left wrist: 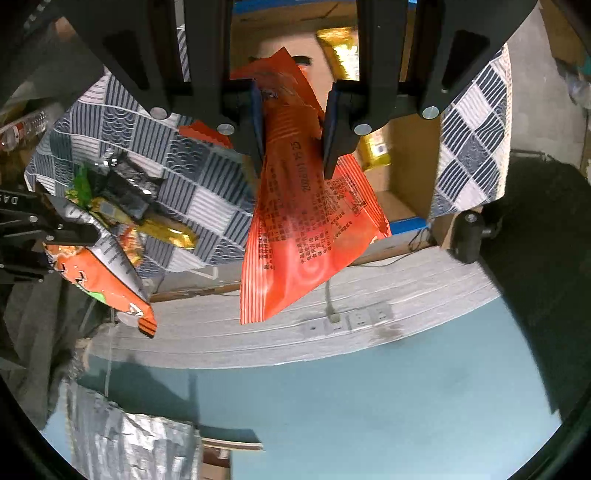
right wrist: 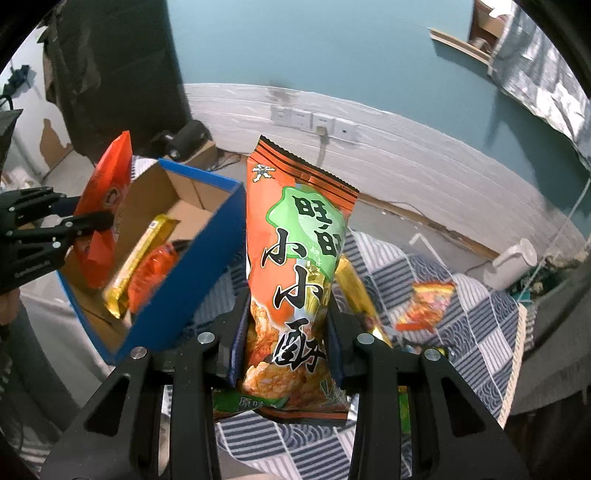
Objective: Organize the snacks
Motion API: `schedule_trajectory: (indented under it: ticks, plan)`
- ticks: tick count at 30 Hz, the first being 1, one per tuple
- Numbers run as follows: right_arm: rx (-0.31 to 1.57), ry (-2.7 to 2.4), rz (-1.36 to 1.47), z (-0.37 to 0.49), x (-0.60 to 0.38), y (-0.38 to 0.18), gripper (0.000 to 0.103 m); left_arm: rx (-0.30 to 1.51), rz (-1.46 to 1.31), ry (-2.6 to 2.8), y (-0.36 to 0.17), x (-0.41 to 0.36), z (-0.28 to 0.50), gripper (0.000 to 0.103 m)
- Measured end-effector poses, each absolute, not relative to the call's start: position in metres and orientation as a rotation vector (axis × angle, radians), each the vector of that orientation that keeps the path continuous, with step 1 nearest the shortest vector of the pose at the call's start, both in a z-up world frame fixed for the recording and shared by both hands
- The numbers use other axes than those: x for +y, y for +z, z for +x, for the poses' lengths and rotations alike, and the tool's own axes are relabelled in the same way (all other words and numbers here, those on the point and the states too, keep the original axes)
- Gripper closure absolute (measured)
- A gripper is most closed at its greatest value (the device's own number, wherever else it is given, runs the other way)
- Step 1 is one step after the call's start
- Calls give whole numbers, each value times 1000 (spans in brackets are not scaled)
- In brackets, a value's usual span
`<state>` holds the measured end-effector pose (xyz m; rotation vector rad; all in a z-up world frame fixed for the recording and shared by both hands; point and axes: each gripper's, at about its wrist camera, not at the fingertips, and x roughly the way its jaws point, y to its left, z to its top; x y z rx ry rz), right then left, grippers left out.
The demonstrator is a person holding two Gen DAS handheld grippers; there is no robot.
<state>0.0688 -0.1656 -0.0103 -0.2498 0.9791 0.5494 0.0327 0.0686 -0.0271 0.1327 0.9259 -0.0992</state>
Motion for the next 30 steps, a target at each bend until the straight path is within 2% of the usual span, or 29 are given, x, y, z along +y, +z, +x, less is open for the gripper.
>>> schedule_trajectory:
  ticks: [12, 30]
  plan:
    - [1016, 666, -290, 79, -85, -27, 69, 998, 71, 16, -58, 140, 37, 76]
    - [1154, 779, -284, 83, 3, -66, 69, 1129, 47, 66, -110, 178, 38, 76]
